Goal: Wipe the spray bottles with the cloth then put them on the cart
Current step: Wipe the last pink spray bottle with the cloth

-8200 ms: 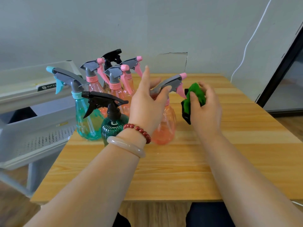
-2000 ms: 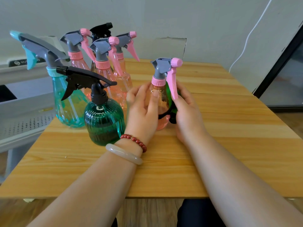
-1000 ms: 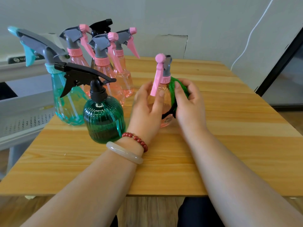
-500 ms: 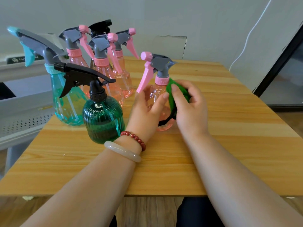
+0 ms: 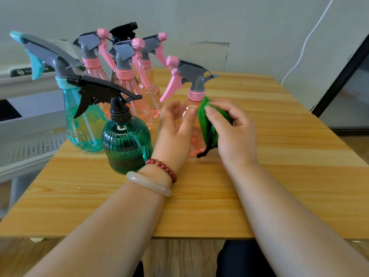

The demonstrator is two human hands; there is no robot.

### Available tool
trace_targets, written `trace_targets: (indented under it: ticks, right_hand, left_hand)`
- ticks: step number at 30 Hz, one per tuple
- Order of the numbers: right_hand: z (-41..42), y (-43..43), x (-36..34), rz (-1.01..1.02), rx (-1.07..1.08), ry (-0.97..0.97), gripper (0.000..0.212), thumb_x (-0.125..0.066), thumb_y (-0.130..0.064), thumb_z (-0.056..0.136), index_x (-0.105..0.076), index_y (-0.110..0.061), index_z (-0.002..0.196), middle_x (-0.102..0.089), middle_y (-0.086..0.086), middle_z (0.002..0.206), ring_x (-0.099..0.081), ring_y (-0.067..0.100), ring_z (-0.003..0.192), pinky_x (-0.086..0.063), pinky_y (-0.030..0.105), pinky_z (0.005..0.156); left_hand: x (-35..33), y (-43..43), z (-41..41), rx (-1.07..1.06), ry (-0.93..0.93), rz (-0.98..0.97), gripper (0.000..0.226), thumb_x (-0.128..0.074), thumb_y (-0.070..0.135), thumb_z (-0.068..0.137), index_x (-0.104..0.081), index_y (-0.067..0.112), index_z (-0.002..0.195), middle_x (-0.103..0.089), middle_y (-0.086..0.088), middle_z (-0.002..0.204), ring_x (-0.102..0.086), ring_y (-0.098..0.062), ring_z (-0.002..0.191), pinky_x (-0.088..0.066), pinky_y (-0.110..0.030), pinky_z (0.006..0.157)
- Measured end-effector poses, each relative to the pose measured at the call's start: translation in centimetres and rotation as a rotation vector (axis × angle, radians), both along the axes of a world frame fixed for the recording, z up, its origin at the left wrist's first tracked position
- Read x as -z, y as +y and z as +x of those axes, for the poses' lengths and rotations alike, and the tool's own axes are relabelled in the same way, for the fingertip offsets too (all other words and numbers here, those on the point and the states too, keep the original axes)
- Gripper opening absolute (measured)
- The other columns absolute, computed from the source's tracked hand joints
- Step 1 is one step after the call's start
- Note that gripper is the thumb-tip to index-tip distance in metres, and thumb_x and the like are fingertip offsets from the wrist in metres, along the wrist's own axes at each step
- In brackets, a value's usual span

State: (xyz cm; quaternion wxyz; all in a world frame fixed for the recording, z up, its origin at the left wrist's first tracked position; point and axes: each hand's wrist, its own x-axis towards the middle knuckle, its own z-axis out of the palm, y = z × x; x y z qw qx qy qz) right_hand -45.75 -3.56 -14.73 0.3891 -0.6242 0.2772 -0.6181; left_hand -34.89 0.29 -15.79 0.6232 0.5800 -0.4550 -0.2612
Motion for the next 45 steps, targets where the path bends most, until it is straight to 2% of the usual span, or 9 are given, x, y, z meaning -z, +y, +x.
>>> trace_targets:
  ticks: [3, 7, 12, 14, 22, 27, 32, 39, 45]
  right_hand:
    - [-0.1, 0.2, 0.2, -0.063, 0.024, 0.025, 0.01, -0.069, -0.011, 0.085, -0.072, -0.02, 0.086, -0.071, -0.005, 0.092, -0.066, 0.008, 0.093, -0.049, 0.023, 0.084]
    - [0.6, -0.5, 0.2, 0.115, 0.072, -0.008, 0.006, -0.068, -0.025, 0.087, -0.065, -0.03, 0.089, -0.069, -0.01, 0.089, -0.064, 0.007, 0.085, -0.051, 0.026, 0.077]
    - [0.3, -0.2, 0.3, 0.089, 0.014, -0.009, 0.008, -0.066, -0.018, 0.088, -0.067, -0.025, 0.086, -0.07, -0.014, 0.083, -0.064, 0.003, 0.081, -0.05, 0.021, 0.074]
    - [0.1, -0.2, 0.3, 0.09, 0.016, -0.006, 0.011, -0.065, -0.015, 0.091, -0.067, -0.025, 0.087, -0.069, -0.015, 0.081, -0.063, 0.002, 0.08, -0.05, 0.021, 0.073]
    - [0.4, -1.5, 0.7, 0.373, 0.163, -0.045, 0.015, -0.063, -0.024, 0.094, -0.067, -0.03, 0.081, -0.071, -0.006, 0.081, -0.064, 0.01, 0.075, -0.052, 0.03, 0.072]
    - [-0.8, -0.9, -1.5, -0.039, 0.366, -0.01, 0.012, -0.061, -0.025, 0.094, -0.062, -0.036, 0.09, -0.066, -0.019, 0.087, -0.06, -0.006, 0.083, -0.046, 0.015, 0.077]
    - [-1.1, -1.1, -6.0, -0.313, 0.365, 0.108, 0.008, -0.061, -0.022, 0.095, -0.061, -0.03, 0.095, -0.062, -0.024, 0.09, -0.058, -0.011, 0.089, -0.044, 0.011, 0.082]
    - [0.6, -2.6, -8.8, -0.281, 0.011, 0.433, 0.005, -0.064, -0.026, 0.092, -0.068, -0.027, 0.094, -0.067, -0.019, 0.085, -0.06, -0.008, 0.081, -0.044, 0.012, 0.076]
    - [0.7, -2.9, -6.5, -0.266, 0.006, 0.35, 0.01, -0.06, -0.024, 0.096, -0.068, -0.027, 0.101, -0.066, -0.023, 0.082, -0.059, -0.008, 0.078, -0.043, 0.012, 0.073]
  left_hand:
    - [-0.1, 0.2, -0.3, 0.006, -0.028, 0.003, 0.034, -0.048, 0.041, 0.1, -0.048, 0.023, 0.129, -0.056, 0.003, 0.128, -0.059, -0.021, 0.114, -0.052, -0.044, 0.096]
    - [0.3, 0.1, -0.1, 0.018, -0.145, 0.02, 0.037, -0.046, 0.028, 0.104, -0.045, 0.019, 0.14, -0.041, 0.004, 0.139, -0.043, -0.002, 0.119, -0.036, -0.005, 0.092]
    - [0.4, -0.1, -0.1, 0.021, -0.126, 0.008, 0.051, -0.059, 0.059, 0.086, -0.046, 0.041, 0.132, -0.052, 0.009, 0.132, -0.055, -0.013, 0.122, -0.05, -0.04, 0.102]
    - [0.3, -0.2, -0.1, 0.015, -0.13, 0.013, 0.046, -0.06, 0.064, 0.08, -0.045, 0.048, 0.12, -0.056, 0.008, 0.129, -0.059, -0.016, 0.117, -0.052, -0.043, 0.097]
    - [0.2, -0.2, 0.1, 0.069, -0.165, 0.016, 0.063, -0.064, 0.046, 0.089, -0.04, 0.023, 0.142, -0.049, 0.008, 0.133, -0.055, -0.015, 0.119, -0.05, -0.042, 0.101]
    - [0.0, -0.2, 0.3, 0.1, -0.169, 0.029, 0.062, -0.061, 0.045, 0.091, -0.038, 0.025, 0.145, -0.04, 0.02, 0.125, -0.046, 0.005, 0.11, -0.039, -0.004, 0.084]
    - [0.1, -0.5, 0.4, 0.102, -0.132, 0.019, 0.052, -0.063, 0.043, 0.09, -0.044, 0.029, 0.136, -0.054, 0.013, 0.123, -0.056, -0.004, 0.11, -0.046, -0.014, 0.087]
    - [0.1, -0.4, 0.5, 0.138, -0.08, -0.002, 0.04, -0.064, 0.034, 0.092, -0.044, 0.03, 0.126, -0.046, 0.035, 0.1, -0.045, 0.035, 0.082, -0.036, 0.005, 0.068]
    - [0.4, -0.7, 0.6, 0.159, -0.045, 0.013, 0.051, -0.066, 0.033, 0.091, -0.044, 0.025, 0.137, -0.055, 0.016, 0.126, -0.055, 0.002, 0.117, -0.046, -0.014, 0.096]
